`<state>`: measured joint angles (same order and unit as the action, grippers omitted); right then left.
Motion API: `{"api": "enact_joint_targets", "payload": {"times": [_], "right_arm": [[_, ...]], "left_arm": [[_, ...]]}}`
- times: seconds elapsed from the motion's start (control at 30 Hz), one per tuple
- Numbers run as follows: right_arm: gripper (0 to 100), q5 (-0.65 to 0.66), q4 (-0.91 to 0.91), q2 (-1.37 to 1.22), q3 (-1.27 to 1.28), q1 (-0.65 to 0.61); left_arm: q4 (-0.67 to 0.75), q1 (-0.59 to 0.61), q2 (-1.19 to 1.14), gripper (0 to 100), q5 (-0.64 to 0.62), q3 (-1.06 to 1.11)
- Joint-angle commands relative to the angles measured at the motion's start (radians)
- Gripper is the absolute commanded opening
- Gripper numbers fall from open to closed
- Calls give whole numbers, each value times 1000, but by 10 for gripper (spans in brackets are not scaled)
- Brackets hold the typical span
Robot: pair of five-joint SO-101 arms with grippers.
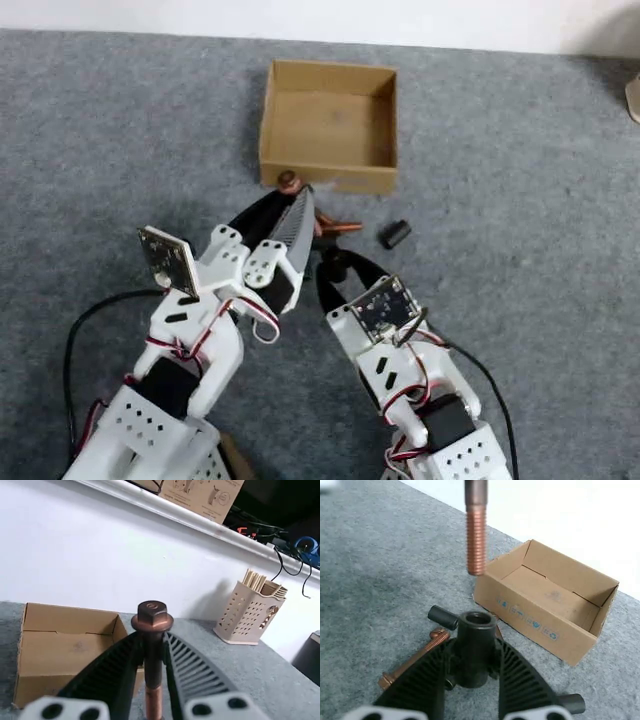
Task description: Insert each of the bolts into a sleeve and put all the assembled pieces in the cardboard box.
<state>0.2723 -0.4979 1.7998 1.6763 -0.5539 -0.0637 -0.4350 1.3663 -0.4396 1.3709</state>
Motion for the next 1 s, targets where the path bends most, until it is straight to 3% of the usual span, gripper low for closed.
{"api": "enact_joint_targets", "payload": {"times": [0.0,0.97], "right_arm": [[5,-3,4,22,107,-7],[5,-3,4,30,108,-4]], "left_arm": [[-2,-53,28,5,-9,-39],[-72,-65,36,5,-9,7]]}}
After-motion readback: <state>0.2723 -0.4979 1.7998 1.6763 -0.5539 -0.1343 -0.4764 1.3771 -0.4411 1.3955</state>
